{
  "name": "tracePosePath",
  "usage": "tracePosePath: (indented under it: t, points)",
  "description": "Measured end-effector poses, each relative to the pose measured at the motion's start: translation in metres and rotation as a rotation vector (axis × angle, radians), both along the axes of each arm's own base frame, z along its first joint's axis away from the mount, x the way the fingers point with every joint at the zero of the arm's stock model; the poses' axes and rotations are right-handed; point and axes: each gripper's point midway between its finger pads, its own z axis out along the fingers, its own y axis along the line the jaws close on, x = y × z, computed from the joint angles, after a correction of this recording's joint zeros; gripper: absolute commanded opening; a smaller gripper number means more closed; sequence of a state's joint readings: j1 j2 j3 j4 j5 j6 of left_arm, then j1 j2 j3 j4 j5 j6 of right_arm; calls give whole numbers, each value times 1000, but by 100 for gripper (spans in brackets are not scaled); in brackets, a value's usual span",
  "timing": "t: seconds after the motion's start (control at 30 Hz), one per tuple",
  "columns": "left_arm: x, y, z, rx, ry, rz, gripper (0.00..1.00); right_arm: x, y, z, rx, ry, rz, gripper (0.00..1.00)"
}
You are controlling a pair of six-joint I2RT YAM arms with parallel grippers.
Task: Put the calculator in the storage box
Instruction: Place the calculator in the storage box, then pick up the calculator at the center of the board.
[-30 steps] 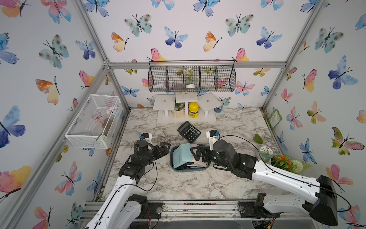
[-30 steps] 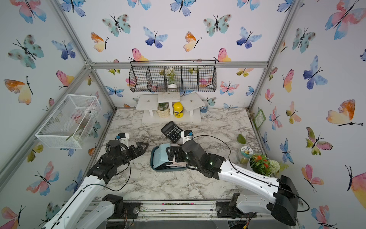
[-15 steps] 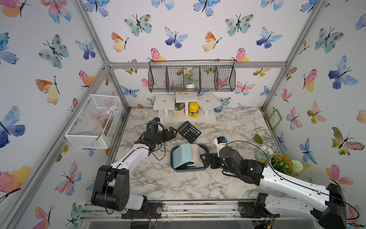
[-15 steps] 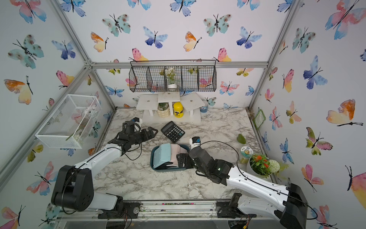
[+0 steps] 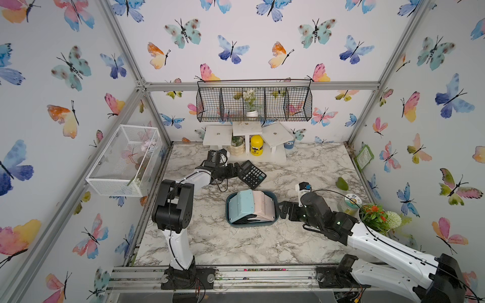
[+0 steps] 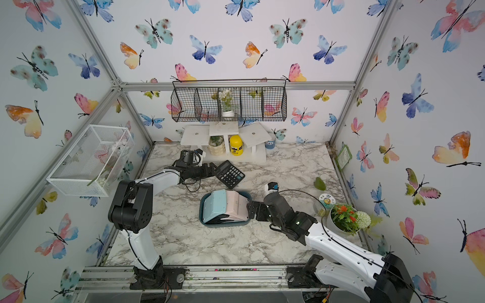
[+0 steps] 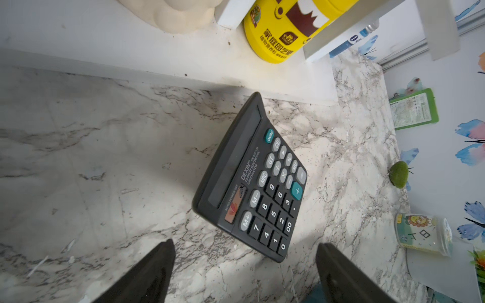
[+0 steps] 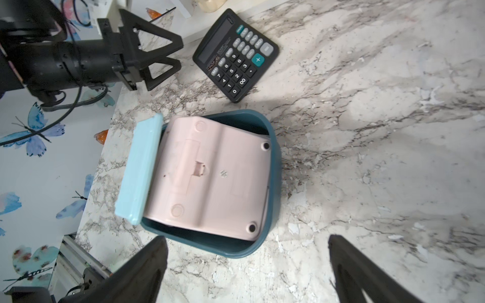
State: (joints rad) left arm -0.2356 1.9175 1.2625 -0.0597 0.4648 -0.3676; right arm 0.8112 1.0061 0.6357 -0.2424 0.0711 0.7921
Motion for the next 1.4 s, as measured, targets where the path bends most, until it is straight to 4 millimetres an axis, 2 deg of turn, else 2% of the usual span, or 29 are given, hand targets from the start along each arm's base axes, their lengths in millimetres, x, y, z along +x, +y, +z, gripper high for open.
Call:
tracePosePath:
  t: [0.1, 0.2, 0.43, 0.53, 0.6, 0.77, 0.87, 1.0, 1.13, 1.2, 1.27, 1.4]
  points:
    - [11, -1, -2, 19, -11, -5, 90, -2, -4, -13, 8, 40, 7, 98]
    - [24, -4, -9, 30, -15, -16, 86, -6, 1, -16, 28, 61, 37, 98]
    - [34, -14, -38, 27, 45, -66, 67, -9, 10, -12, 68, 70, 79, 98]
    - [26, -22, -45, 30, 68, -93, 61, -10, 11, -12, 74, 71, 86, 99]
    - [18, -34, -47, 34, 74, -120, 59, -11, 12, -13, 75, 73, 88, 99]
    - [-17, -55, -56, 52, 116, -176, 59, -11, 11, -15, 70, 75, 90, 98]
    - [-36, -61, -56, 63, 129, -192, 61, -11, 11, -15, 68, 73, 92, 98]
    - [-45, -53, -53, 81, 134, -175, 75, -12, 10, -17, 64, 75, 93, 98]
    - [-32, -45, -42, 94, 119, -157, 99, -13, 9, -19, 60, 77, 94, 98]
    - [-20, -44, -33, 98, 96, -155, 99, -13, 9, -19, 60, 76, 95, 99]
    - [1, -45, -19, 101, 52, -157, 99, -13, 9, -19, 59, 74, 96, 98]
    - [25, -44, -13, 109, 18, -162, 99, -13, 9, -20, 56, 73, 99, 98]
